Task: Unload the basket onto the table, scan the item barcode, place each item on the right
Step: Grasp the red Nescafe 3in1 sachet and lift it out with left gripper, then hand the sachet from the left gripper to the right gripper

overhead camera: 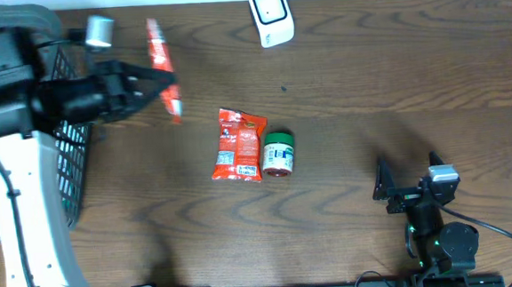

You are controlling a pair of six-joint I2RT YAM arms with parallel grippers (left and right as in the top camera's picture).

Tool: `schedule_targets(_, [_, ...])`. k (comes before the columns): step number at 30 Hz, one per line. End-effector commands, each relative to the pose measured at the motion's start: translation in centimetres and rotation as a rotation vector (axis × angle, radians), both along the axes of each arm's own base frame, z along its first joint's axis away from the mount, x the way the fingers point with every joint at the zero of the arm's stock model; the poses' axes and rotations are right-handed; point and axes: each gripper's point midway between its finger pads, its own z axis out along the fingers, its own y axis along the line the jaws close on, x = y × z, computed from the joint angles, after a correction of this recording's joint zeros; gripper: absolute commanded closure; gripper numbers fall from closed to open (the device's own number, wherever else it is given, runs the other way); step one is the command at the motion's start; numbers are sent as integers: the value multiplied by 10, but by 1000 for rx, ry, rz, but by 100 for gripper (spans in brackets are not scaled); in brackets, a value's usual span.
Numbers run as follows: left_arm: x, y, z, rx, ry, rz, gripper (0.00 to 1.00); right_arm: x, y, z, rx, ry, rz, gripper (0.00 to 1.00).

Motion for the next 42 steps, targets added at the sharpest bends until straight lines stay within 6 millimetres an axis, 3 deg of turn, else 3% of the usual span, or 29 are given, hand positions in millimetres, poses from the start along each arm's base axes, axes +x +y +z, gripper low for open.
schedule_targets(1, [-14,-36,5,-49,-27,-143,92,-1,7,1,242,22,31,1])
schedule_targets(4, [-22,-56,4,-50,-24,-211,92,-1,12,3,399,40,45,1])
schedule_targets(6, [-26,-65,3,-54,-19,-244,93,-5,26,13,393,24,139,1])
schedule_targets(12, [-33,-84,2,-81,-12,-320,93,-23,60,71,365,-20,363,1])
schedule_targets(18, [-38,-99,-2,-103,15,-378,92,-32,93,136,348,85,580,1])
schedule_targets(26, [-49,-113,0,-123,11,-438,93,-21,138,196,414,310,1010,1])
schedule_targets(29, [-52,-117,0,-120,4,-455,92,-21,146,209,403,296,1175,1])
schedule_targets(31, [-55,-120,0,-121,5,-465,92,-18,148,216,402,278,1248,8])
schedule_targets(33, [-57,-123,0,-121,-1,-477,93,-10,149,221,442,300,1252,18])
schedule_targets(42, [-68,-140,2,-119,-39,-542,93,3,176,235,493,266,1216,31])
